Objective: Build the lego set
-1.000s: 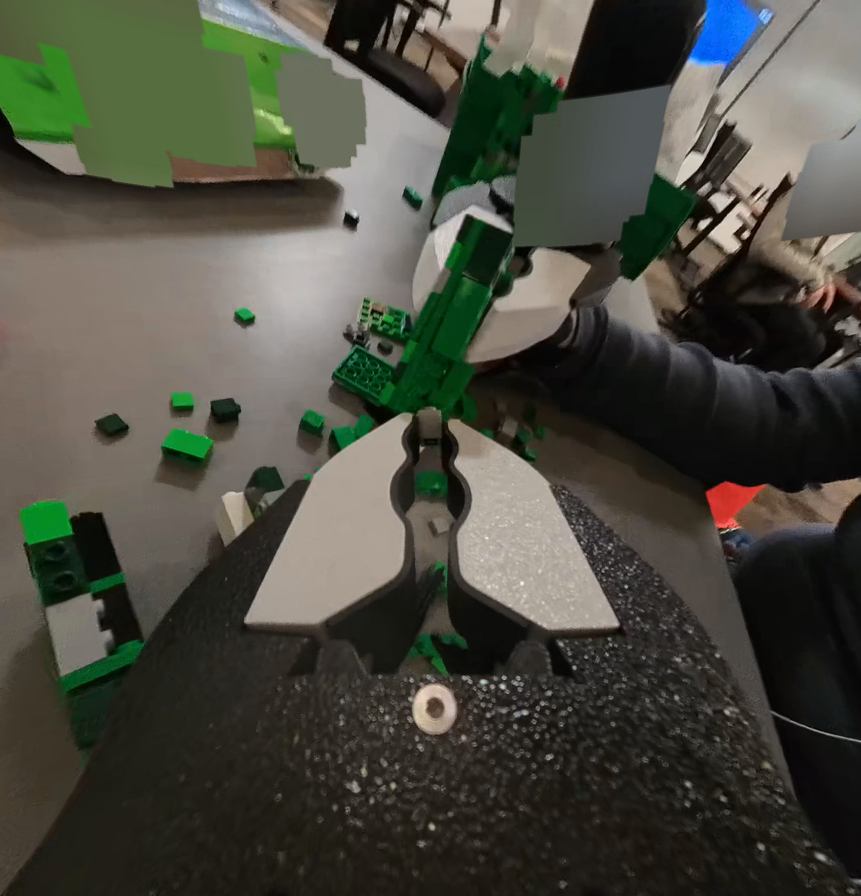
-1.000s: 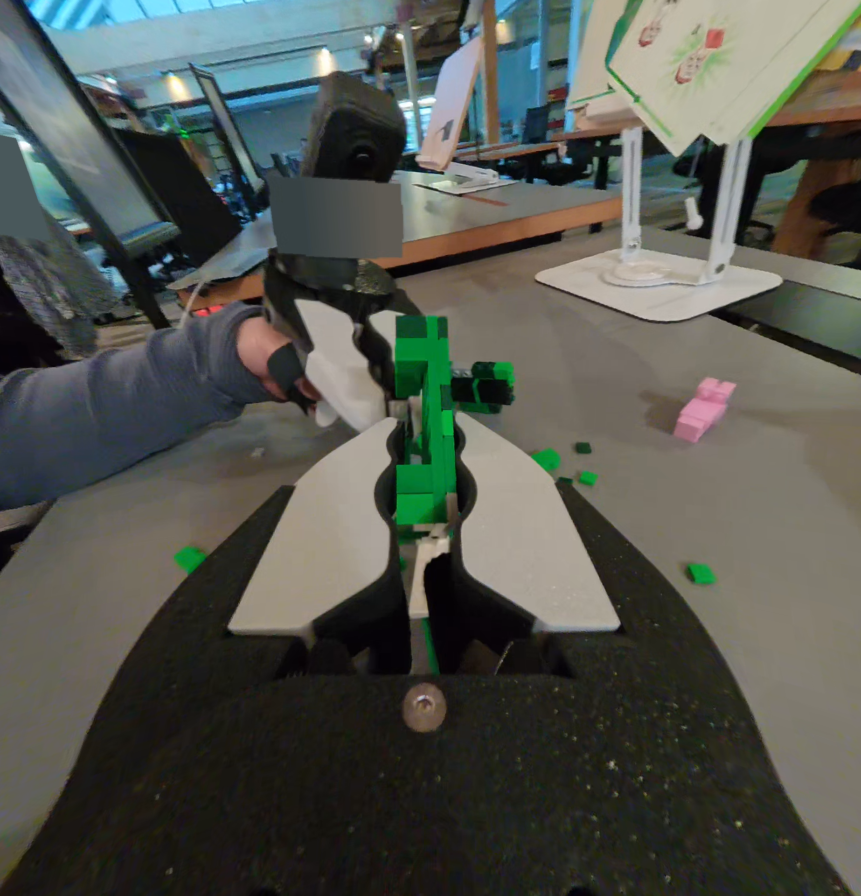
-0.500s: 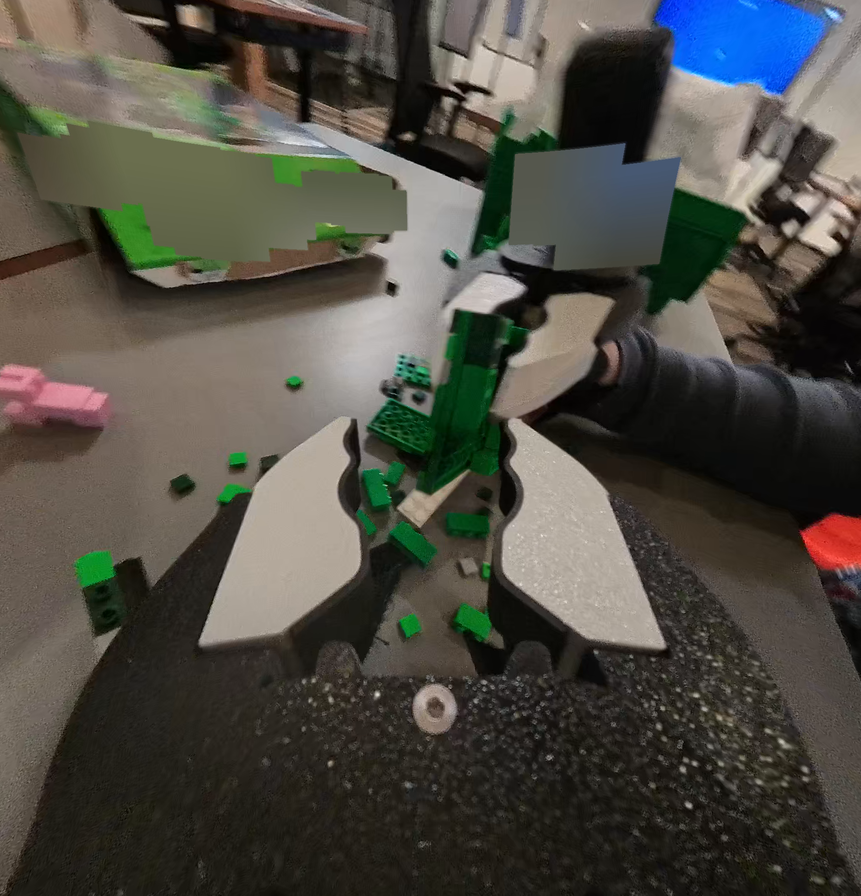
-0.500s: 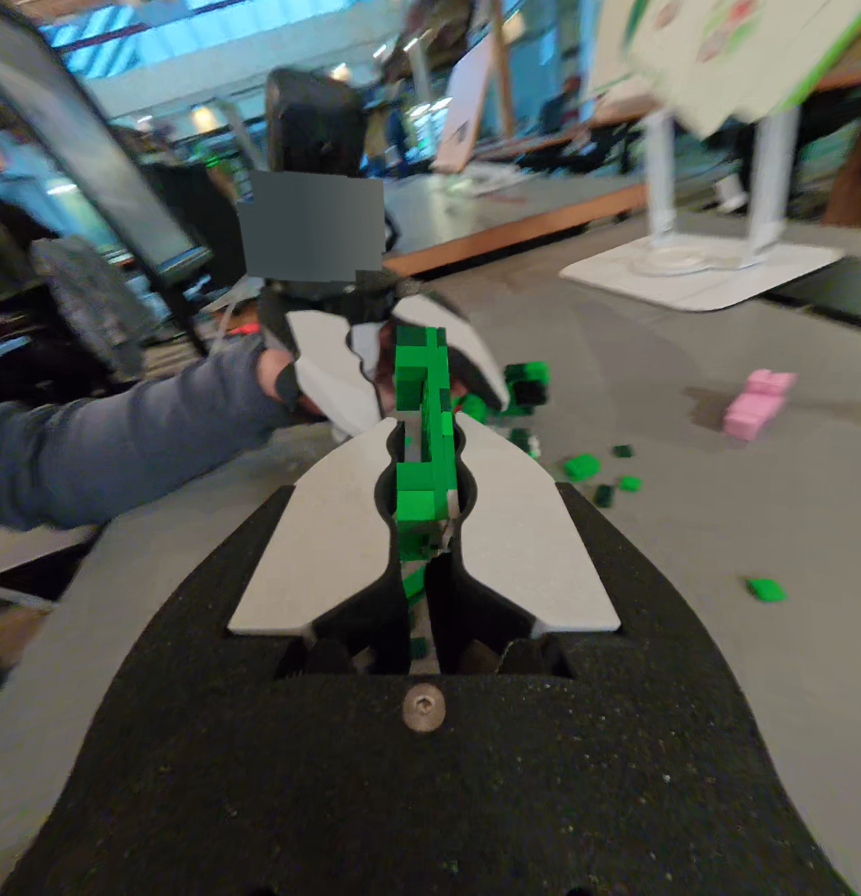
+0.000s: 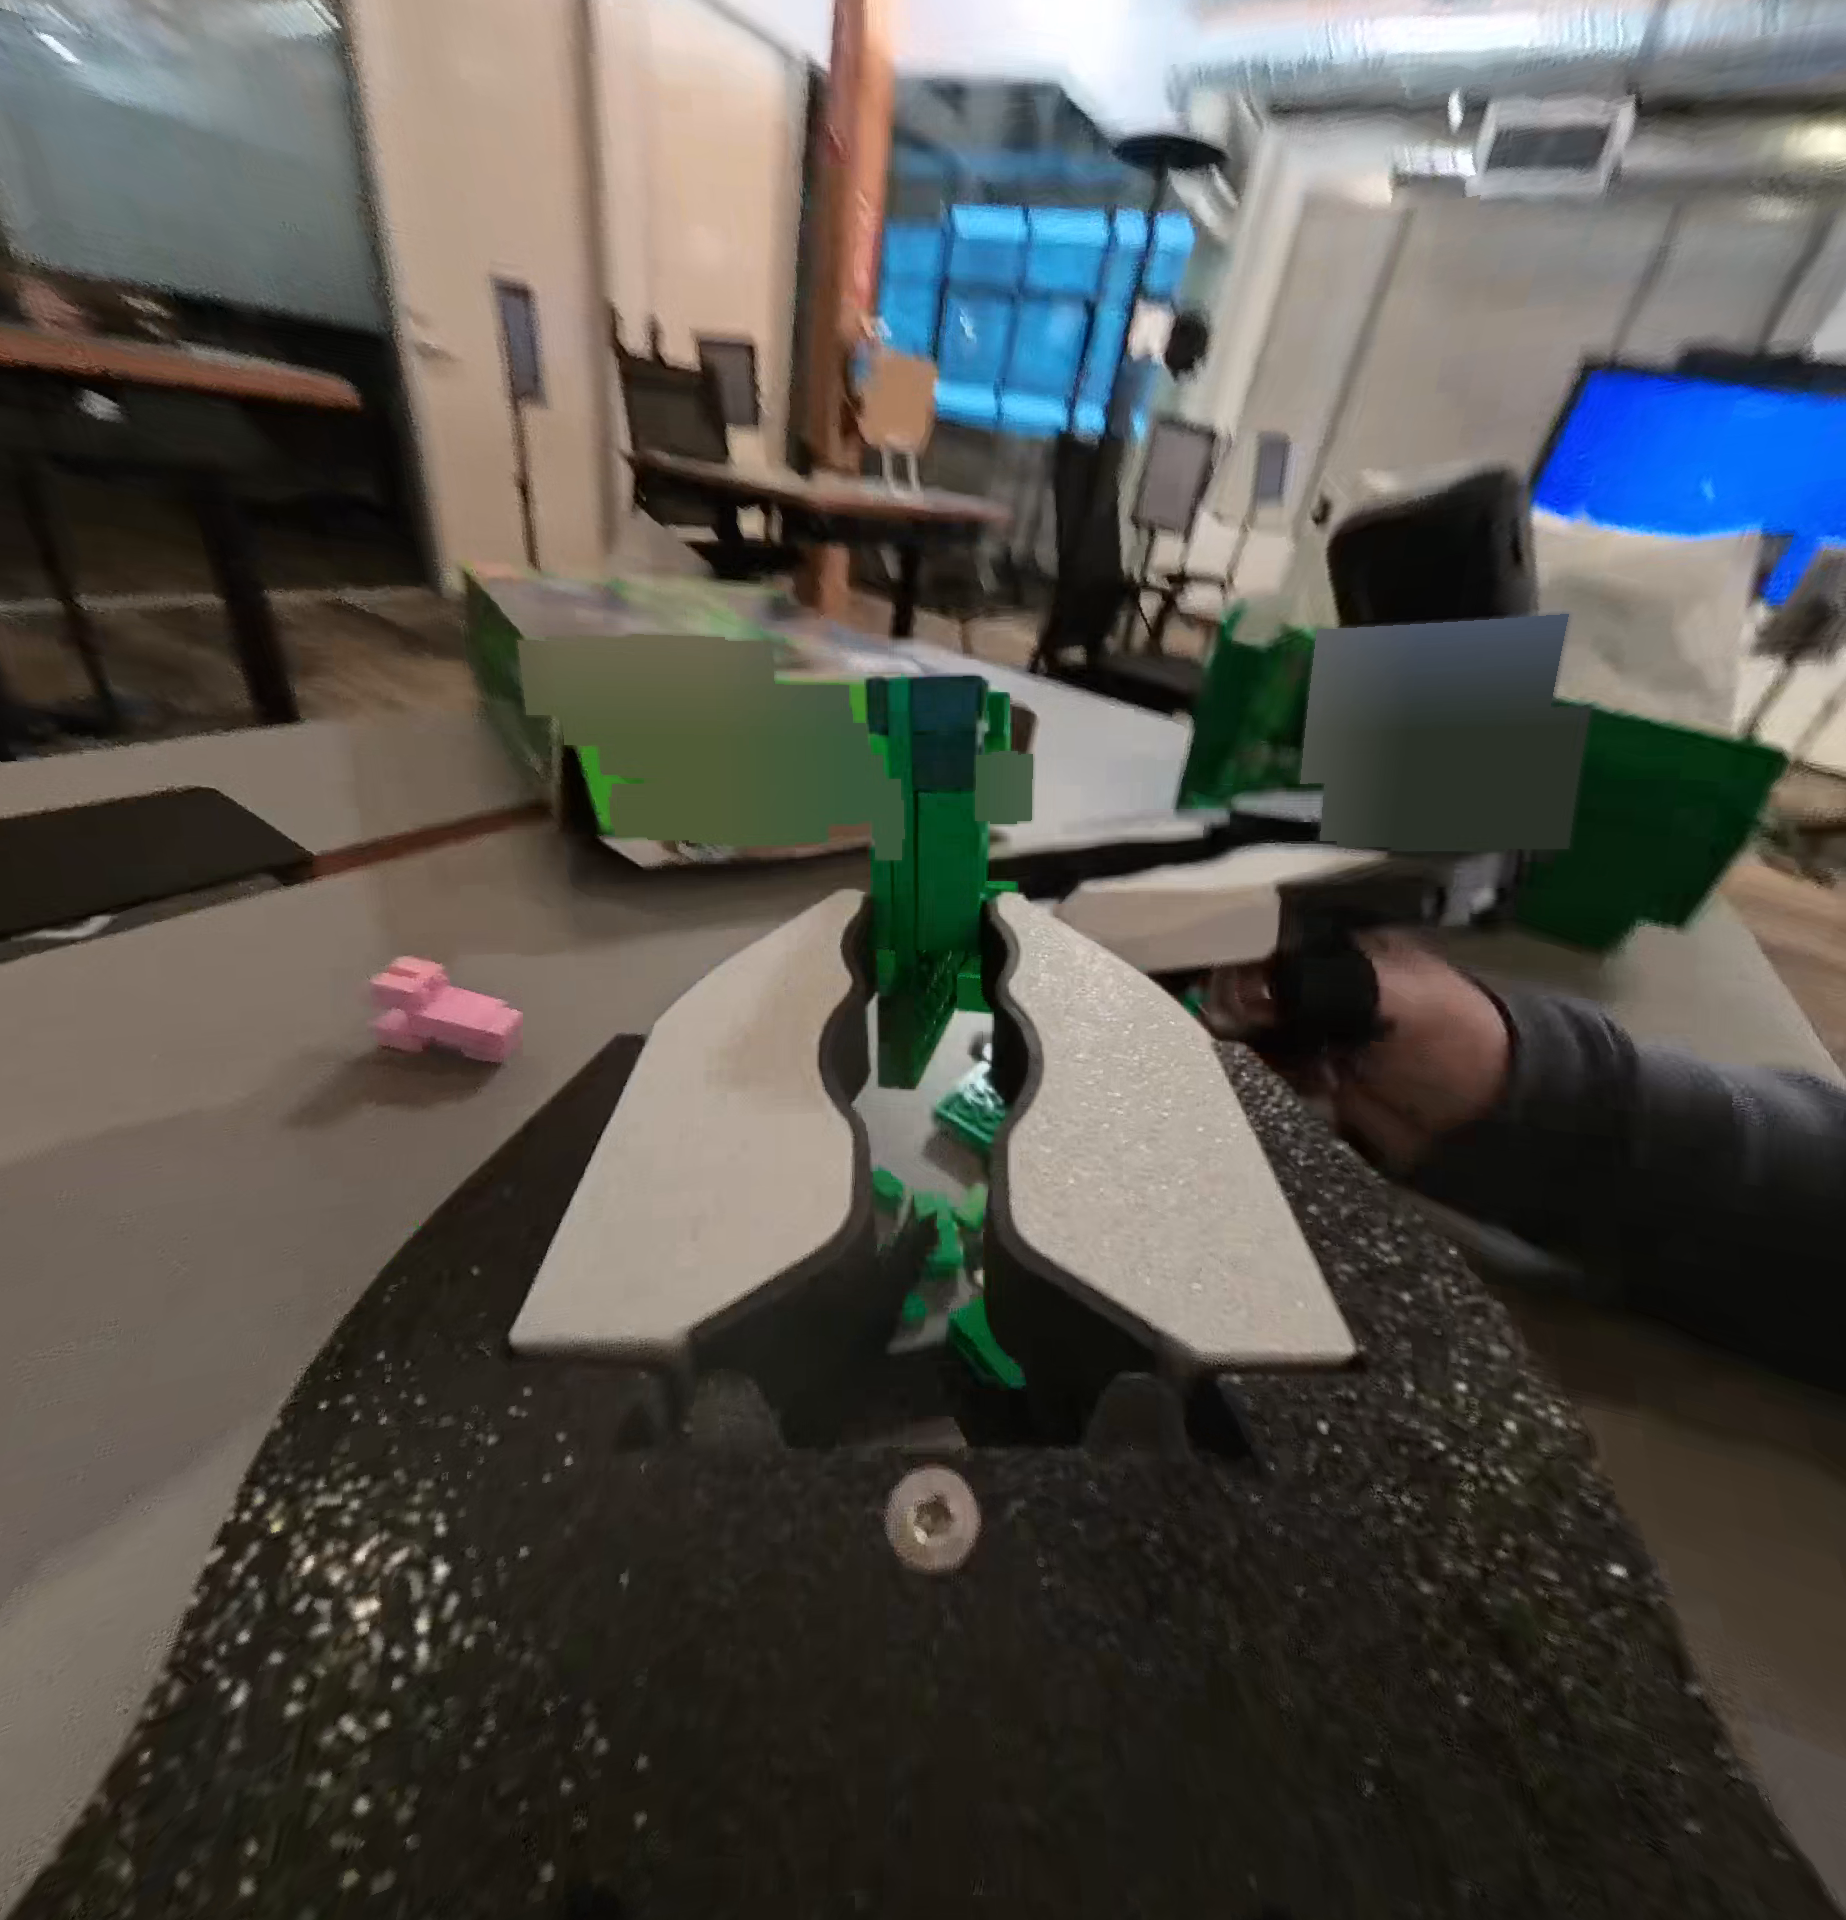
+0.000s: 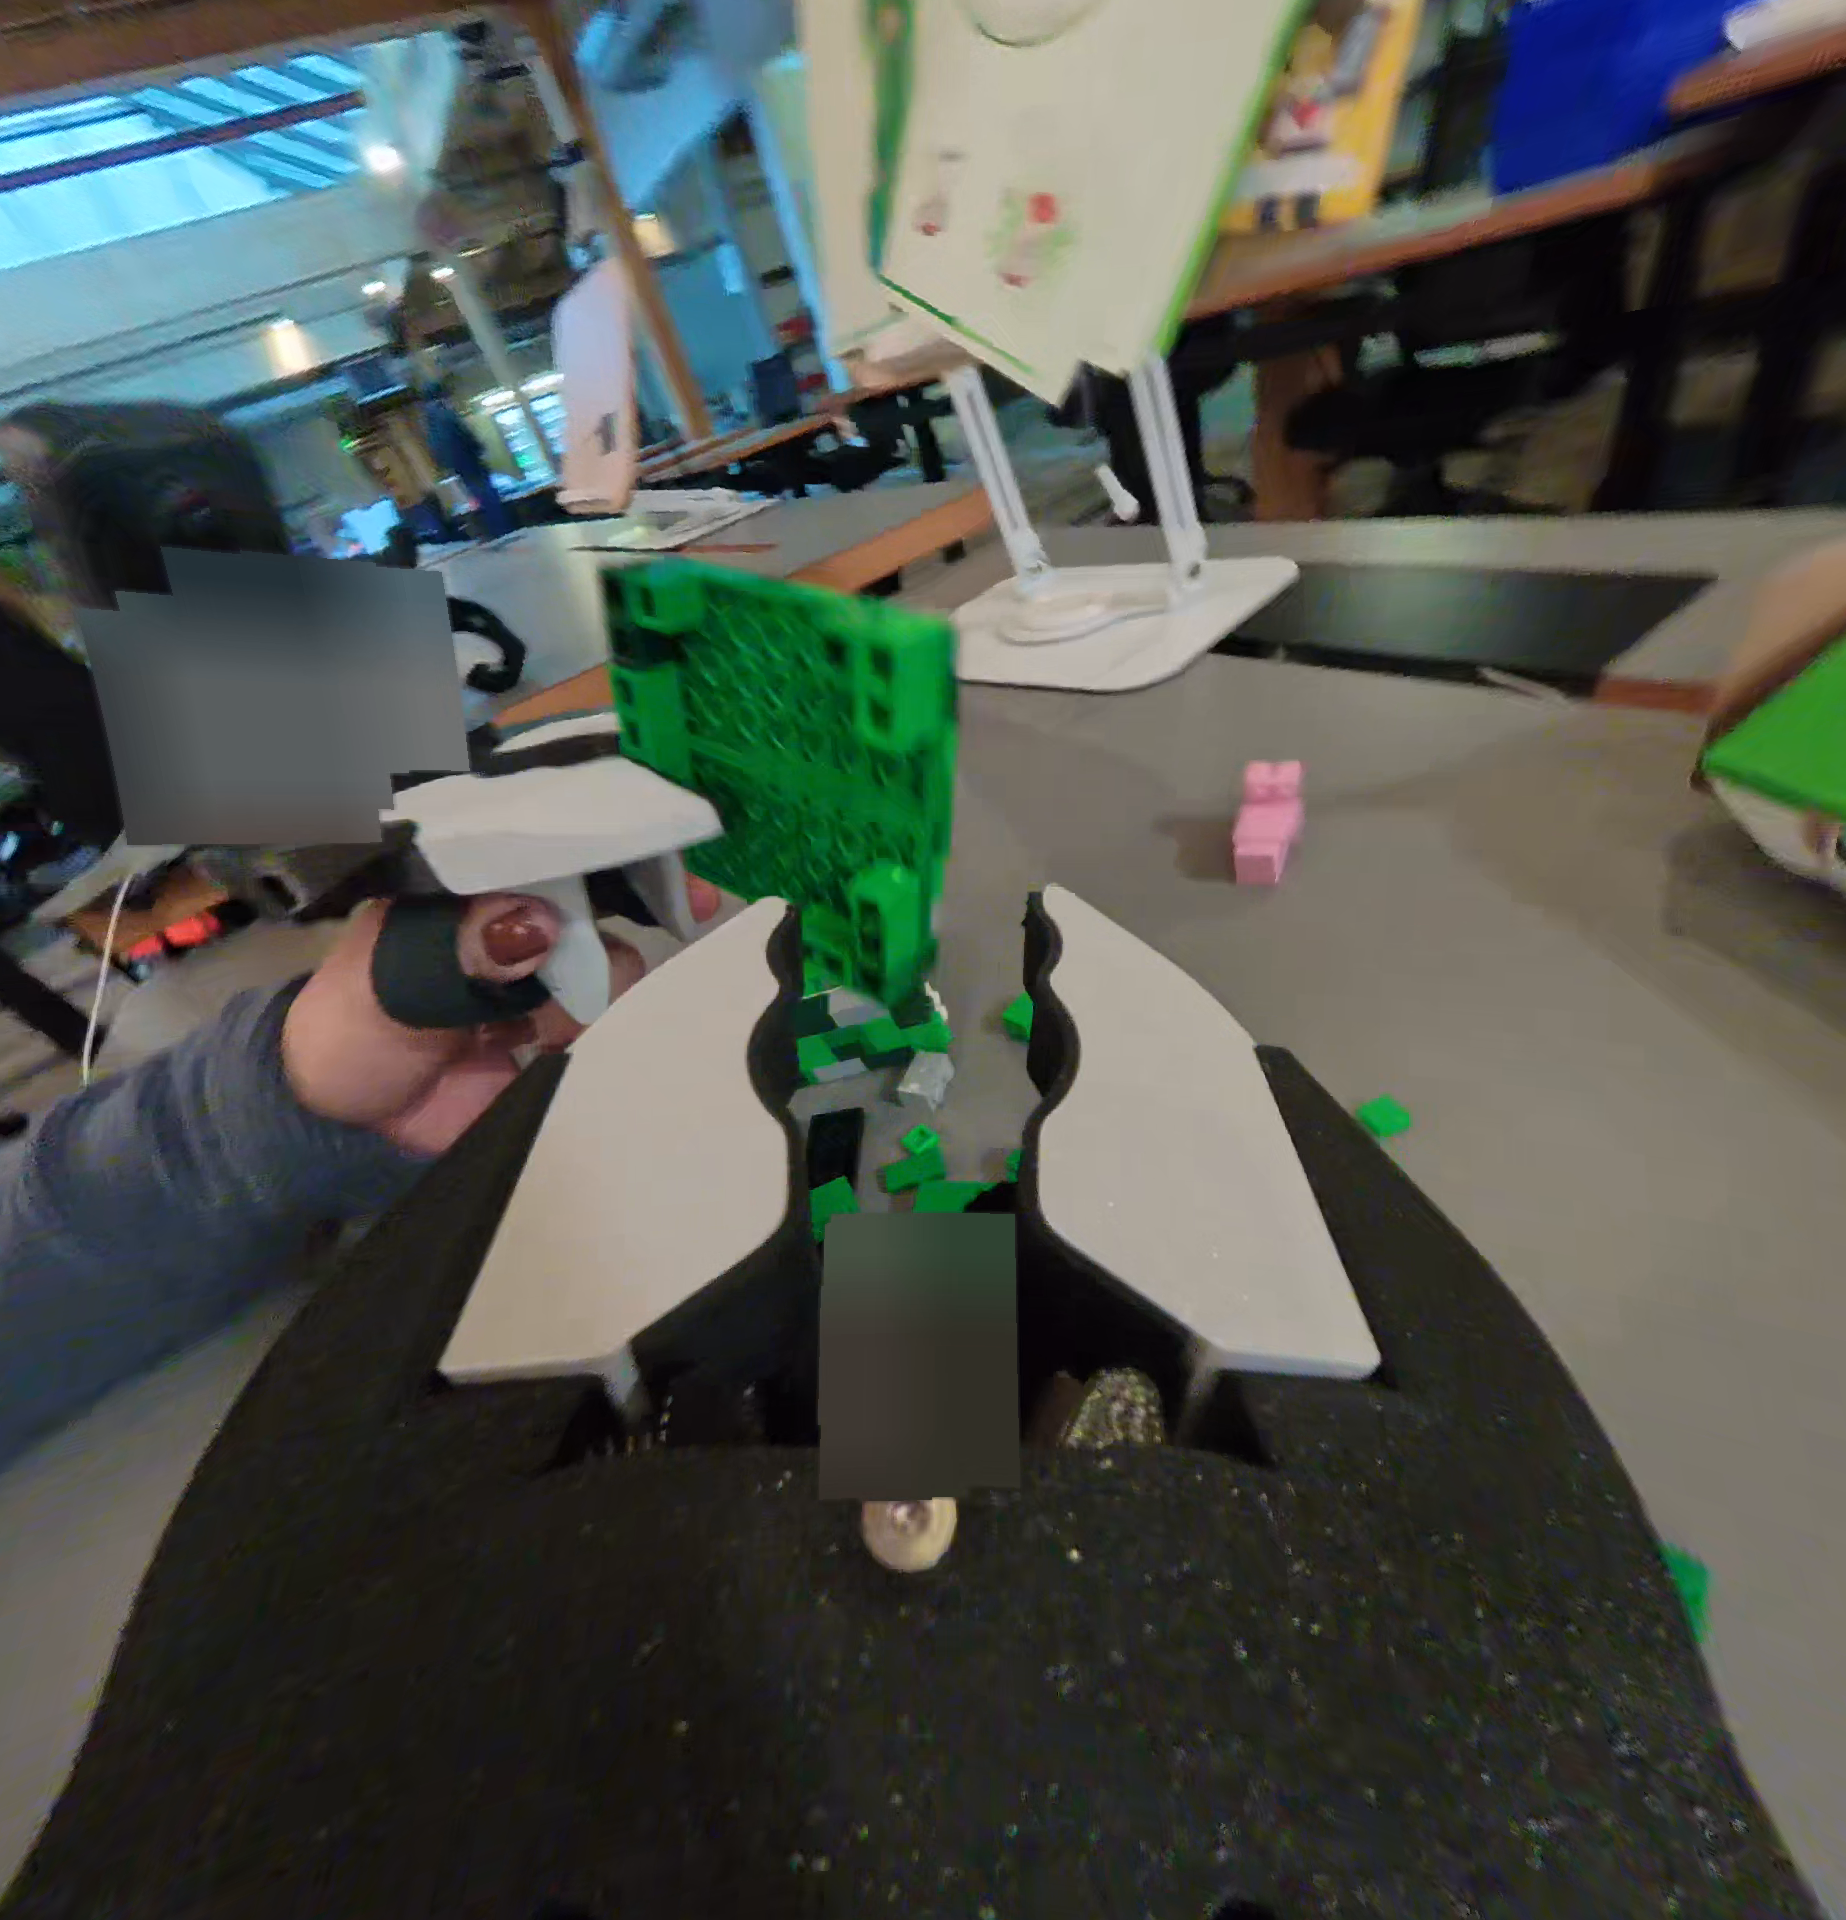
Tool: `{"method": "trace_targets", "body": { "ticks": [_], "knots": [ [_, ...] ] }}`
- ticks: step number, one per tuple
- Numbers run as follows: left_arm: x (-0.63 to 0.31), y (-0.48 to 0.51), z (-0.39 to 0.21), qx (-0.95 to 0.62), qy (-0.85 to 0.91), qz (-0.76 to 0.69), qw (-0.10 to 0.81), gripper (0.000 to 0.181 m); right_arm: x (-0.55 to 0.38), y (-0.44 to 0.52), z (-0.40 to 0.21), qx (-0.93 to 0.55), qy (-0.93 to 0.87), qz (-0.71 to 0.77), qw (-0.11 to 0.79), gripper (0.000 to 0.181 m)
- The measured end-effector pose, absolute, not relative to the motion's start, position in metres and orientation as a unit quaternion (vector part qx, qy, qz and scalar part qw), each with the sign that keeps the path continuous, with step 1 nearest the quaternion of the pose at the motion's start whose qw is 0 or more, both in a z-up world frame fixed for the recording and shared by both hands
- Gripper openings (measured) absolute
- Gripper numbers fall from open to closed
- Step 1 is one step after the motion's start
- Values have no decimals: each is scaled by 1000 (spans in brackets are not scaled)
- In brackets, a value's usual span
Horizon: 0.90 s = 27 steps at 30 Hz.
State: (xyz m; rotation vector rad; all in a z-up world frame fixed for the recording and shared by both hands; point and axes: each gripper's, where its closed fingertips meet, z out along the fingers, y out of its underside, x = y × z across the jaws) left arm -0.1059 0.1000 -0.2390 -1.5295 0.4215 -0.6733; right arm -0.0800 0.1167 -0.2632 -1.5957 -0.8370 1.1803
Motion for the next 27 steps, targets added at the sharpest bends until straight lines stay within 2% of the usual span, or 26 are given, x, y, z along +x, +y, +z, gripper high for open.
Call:
{"method": "trace_targets", "body": {
  "ticks": [3,6,11,18,23,27],
  "knots": [
    [-113,103,-233,-658,160,-270,685,18,-89,114,-272,-671,-316,482,466,36],
    [-110,101,-229,-648,169,-242,702,17,-87,121,-268,-675,-299,446,506,31],
    [-111,100,-223,-637,167,-225,718,17,-79,123,-255,-654,-267,468,531,26],
    [-99,98,-227,-641,192,-225,708,17,-77,123,-249,-644,-262,477,538,26],
    [-95,97,-229,-649,213,-233,692,17,-78,121,-249,-639,-313,421,562,8],
    [-101,93,-228,-652,216,-300,662,17,-78,113,-246,-608,-387,422,551,8]
  ]
}}
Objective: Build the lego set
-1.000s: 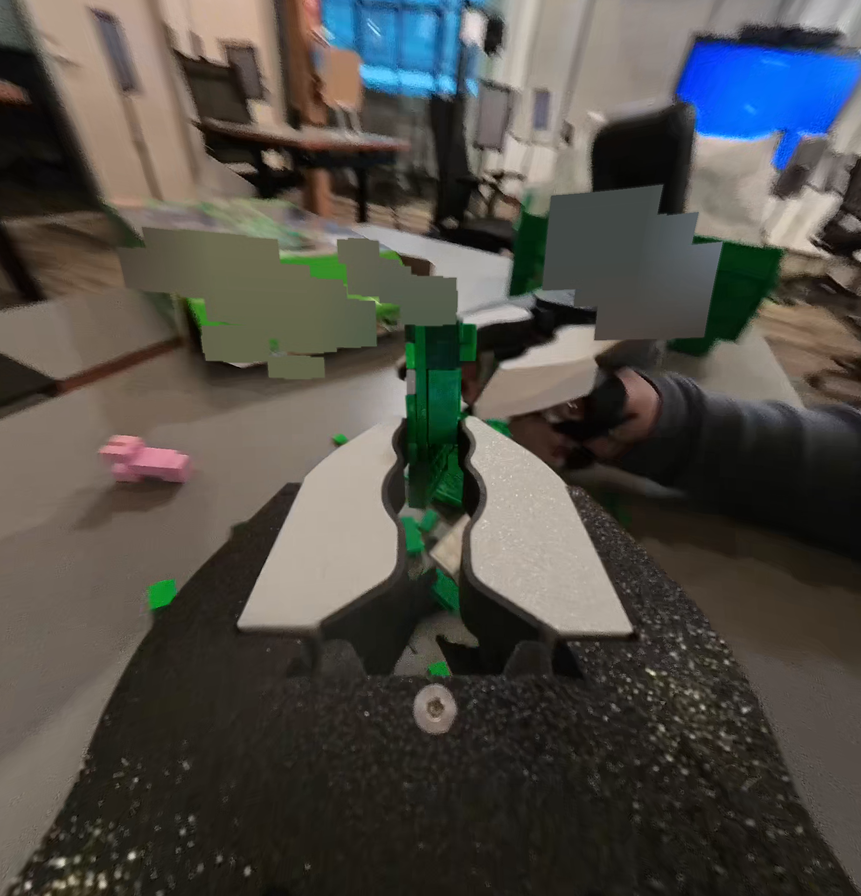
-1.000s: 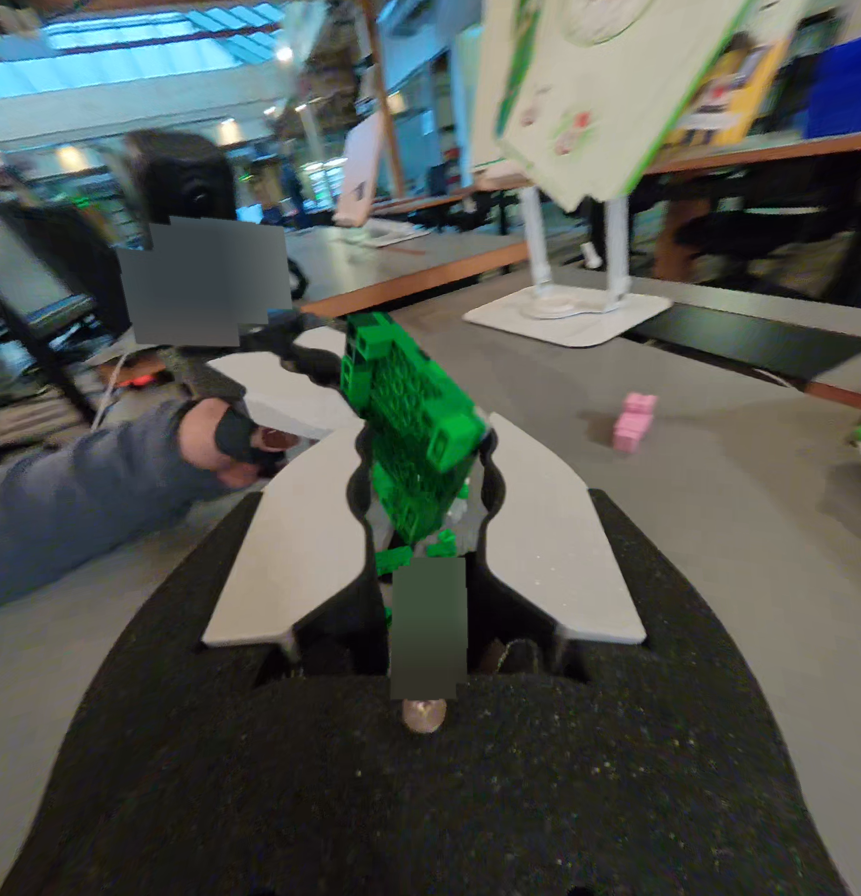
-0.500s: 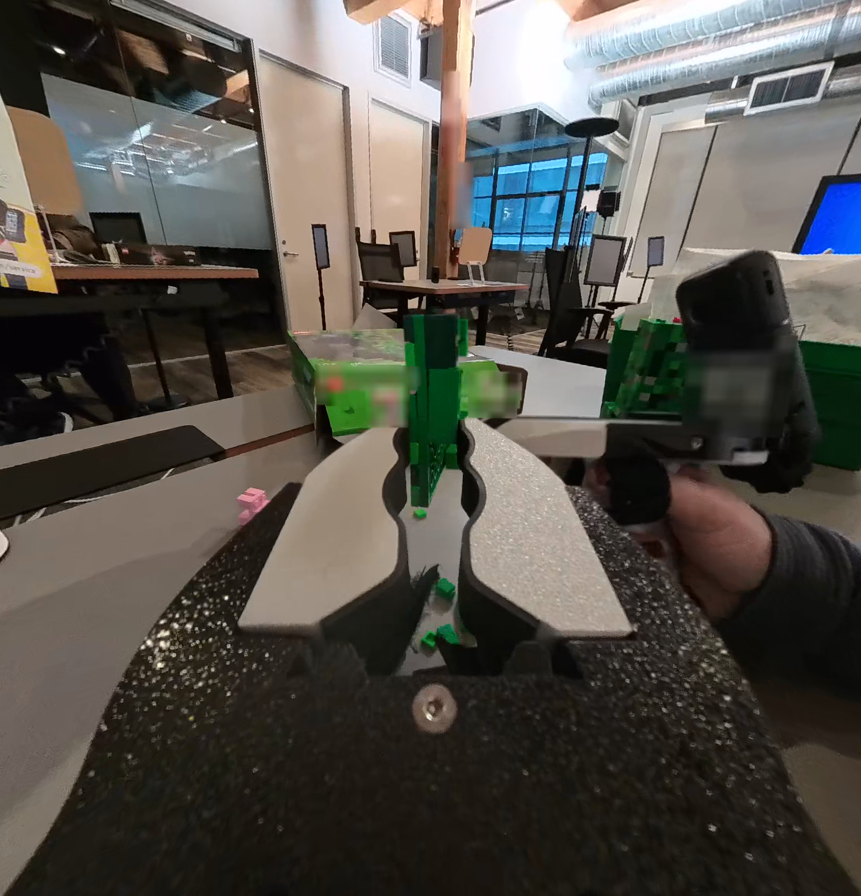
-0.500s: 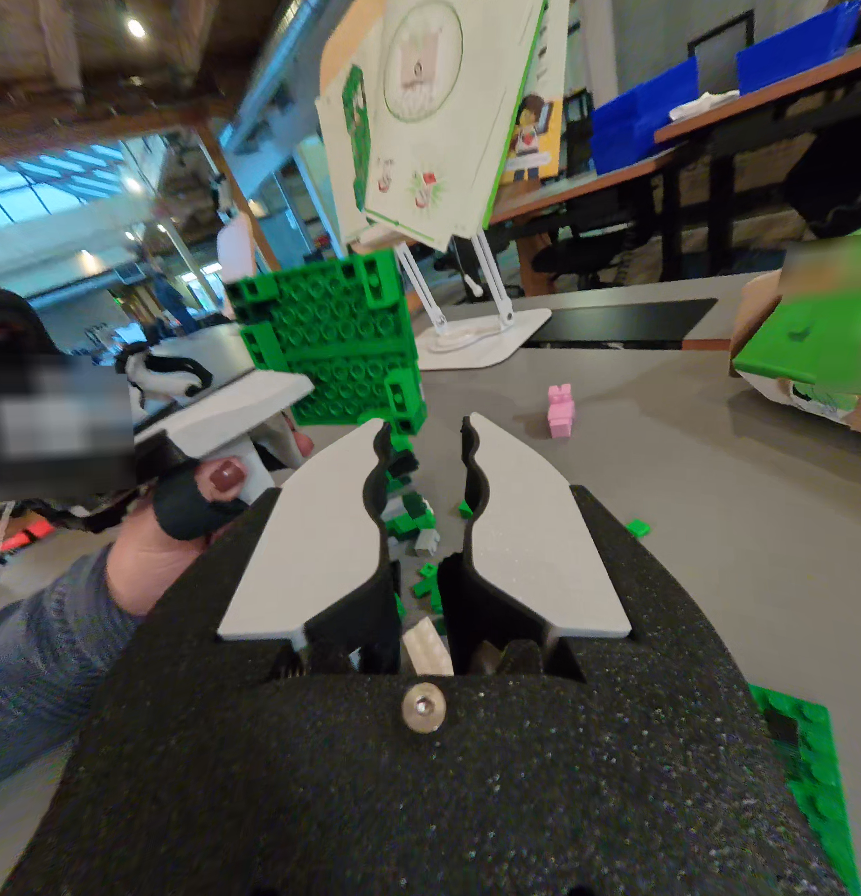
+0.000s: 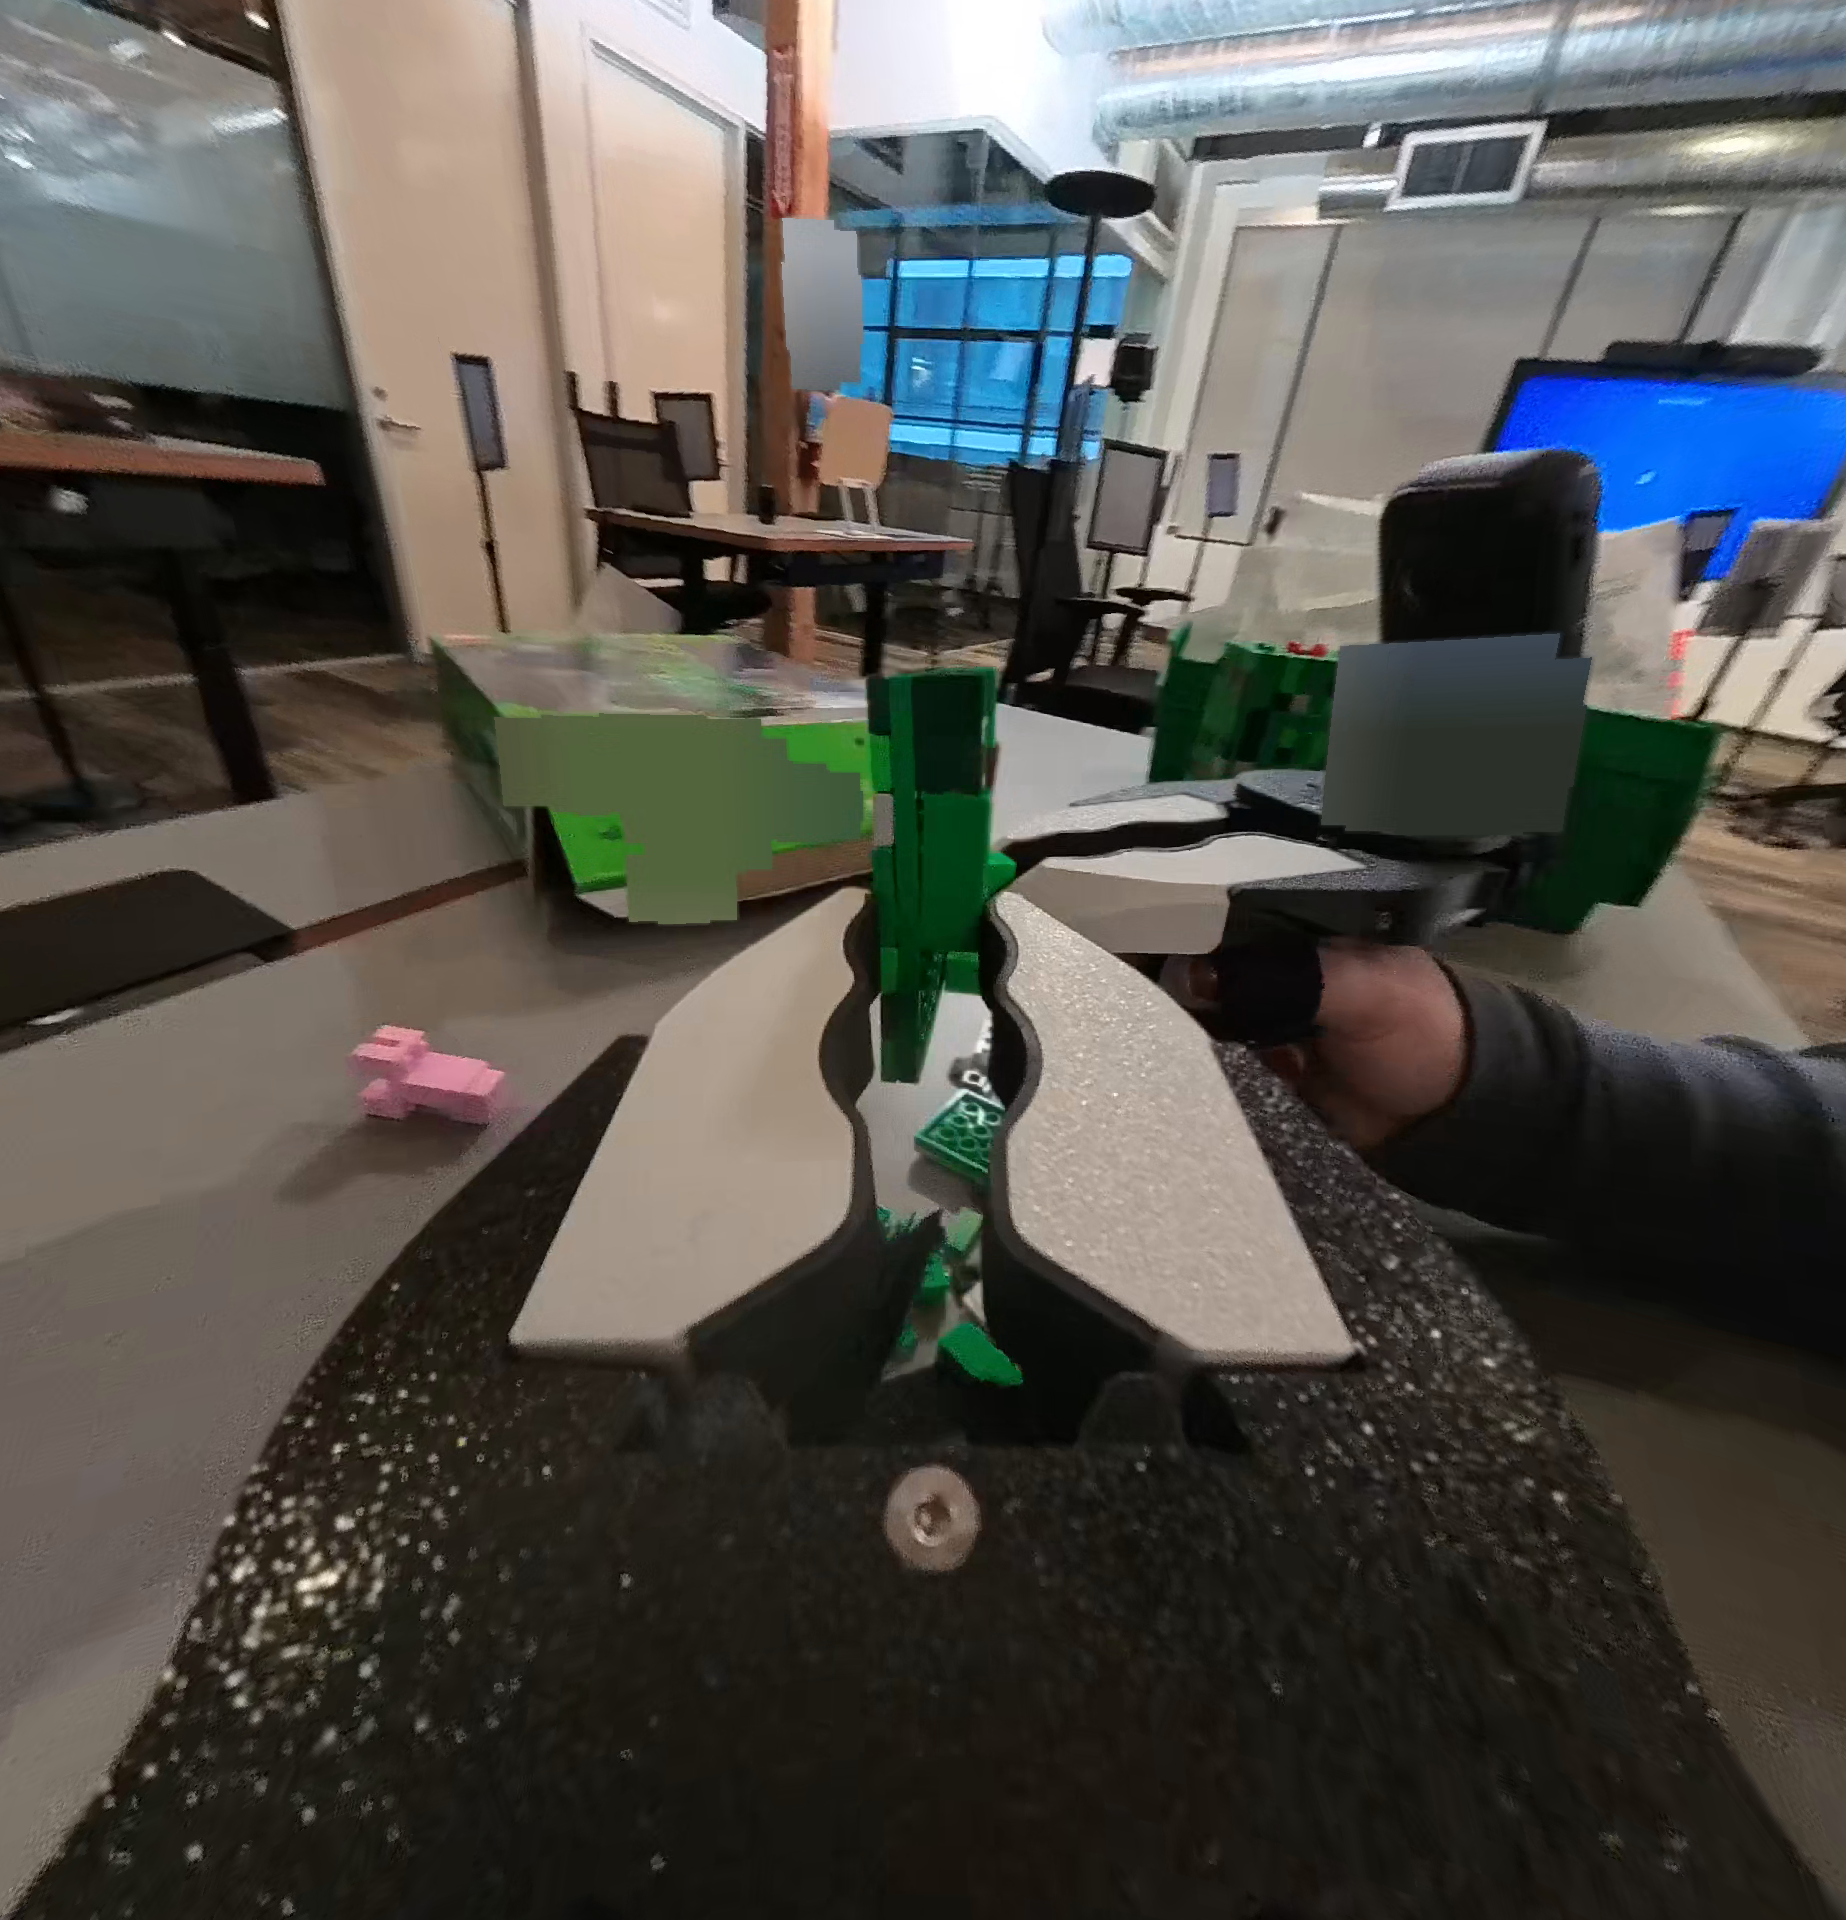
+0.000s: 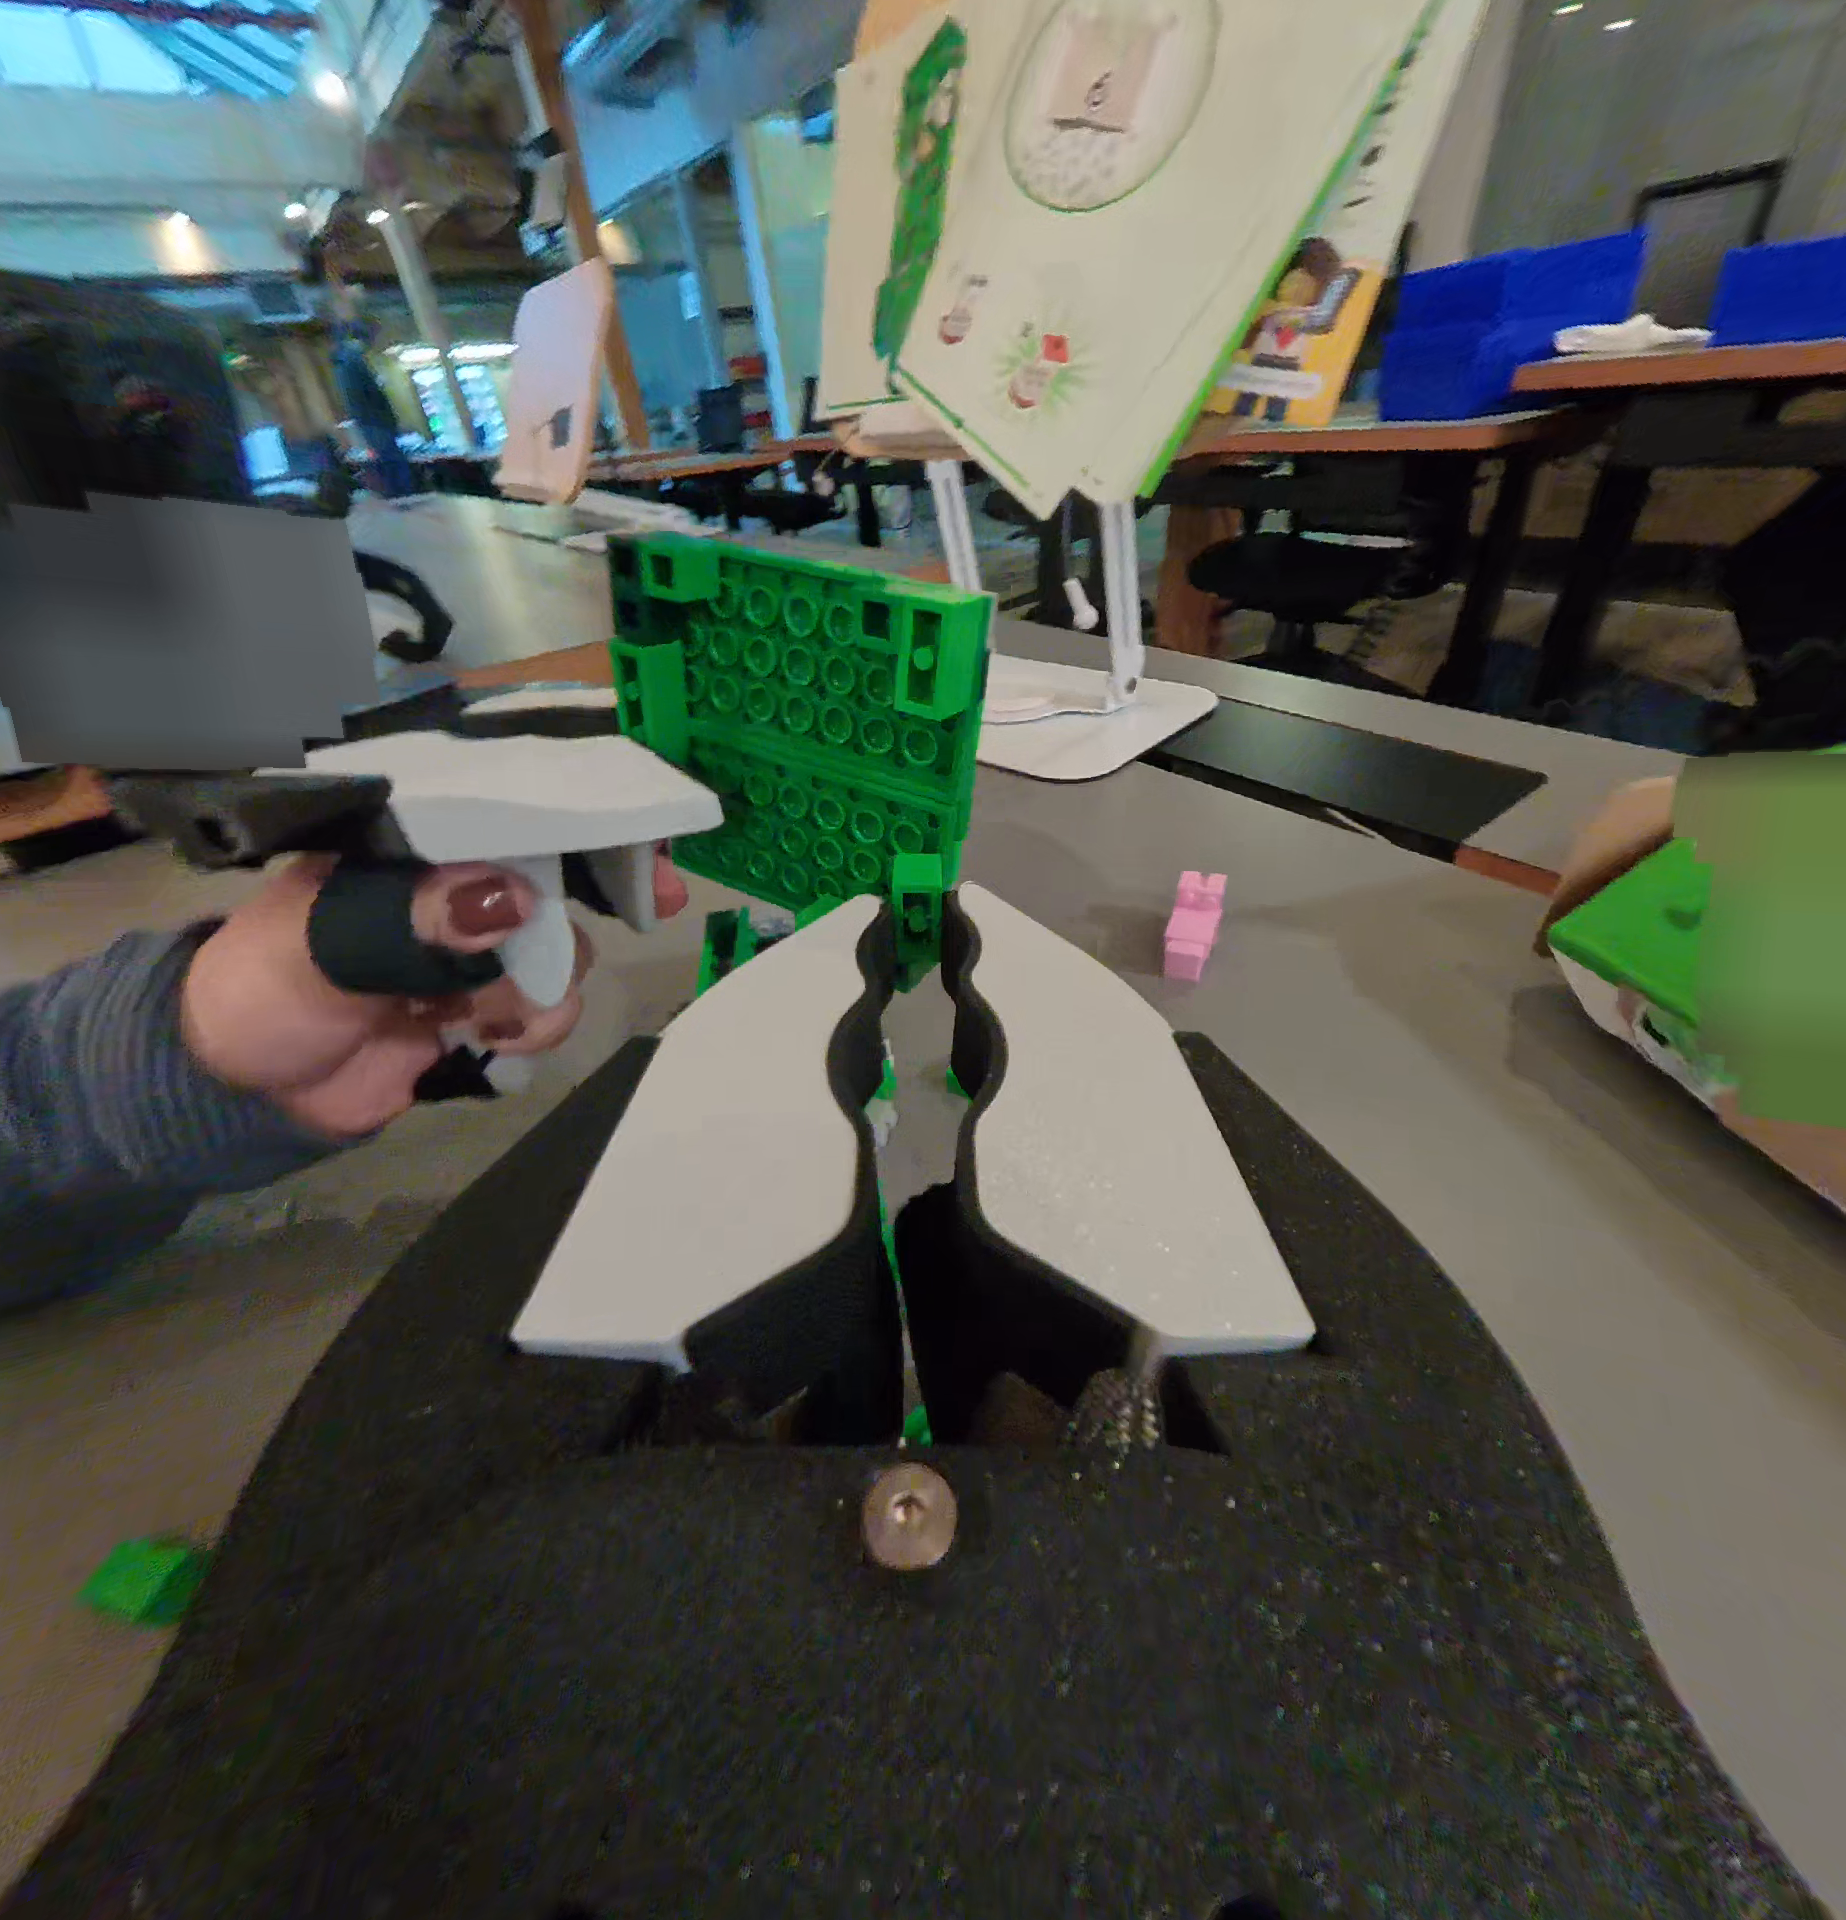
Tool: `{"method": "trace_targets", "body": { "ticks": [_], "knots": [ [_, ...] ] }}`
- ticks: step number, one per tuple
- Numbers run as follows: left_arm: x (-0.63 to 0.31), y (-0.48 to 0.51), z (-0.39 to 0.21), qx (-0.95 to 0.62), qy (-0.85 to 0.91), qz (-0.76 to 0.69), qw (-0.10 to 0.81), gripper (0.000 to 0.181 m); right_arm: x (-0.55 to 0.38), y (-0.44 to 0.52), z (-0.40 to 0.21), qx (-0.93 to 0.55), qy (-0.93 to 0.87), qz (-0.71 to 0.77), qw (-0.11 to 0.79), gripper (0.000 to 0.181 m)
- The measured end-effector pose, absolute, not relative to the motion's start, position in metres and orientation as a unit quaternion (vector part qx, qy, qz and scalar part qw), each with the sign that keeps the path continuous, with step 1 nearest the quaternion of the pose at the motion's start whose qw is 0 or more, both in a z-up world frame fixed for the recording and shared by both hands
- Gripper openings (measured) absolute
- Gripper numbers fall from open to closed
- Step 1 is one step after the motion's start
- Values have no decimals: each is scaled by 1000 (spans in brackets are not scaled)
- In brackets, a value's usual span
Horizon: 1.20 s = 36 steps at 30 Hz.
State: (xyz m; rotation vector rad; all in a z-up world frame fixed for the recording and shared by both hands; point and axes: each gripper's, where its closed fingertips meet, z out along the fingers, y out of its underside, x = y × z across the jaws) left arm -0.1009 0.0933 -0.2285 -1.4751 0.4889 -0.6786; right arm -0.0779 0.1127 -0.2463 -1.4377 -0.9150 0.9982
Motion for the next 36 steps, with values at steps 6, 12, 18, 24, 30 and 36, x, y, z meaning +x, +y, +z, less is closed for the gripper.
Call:
{"method": "trace_targets", "body": {
  "ticks": [6,12,18,24,30,36],
  "knots": [
    [-105,90,-232,-649,213,-366,632,17,-75,102,-250,-570,-440,480,501,8],
    [-124,98,-224,-633,149,-327,685,17,-67,126,-260,-637,-337,512,467,20],
    [-104,90,-214,-594,191,-239,744,17,-91,101,-242,-607,-149,727,285,37],
    [-94,89,-215,-591,207,-214,750,16,-86,101,-235,-573,-76,768,275,12],
    [-89,88,-216,-591,219,-224,743,17,-83,104,-234,-568,-76,767,289,12],
    [-104,86,-209,-586,174,-367,701,17,-87,86,-229,-562,-279,695,351,8]
  ]
}}
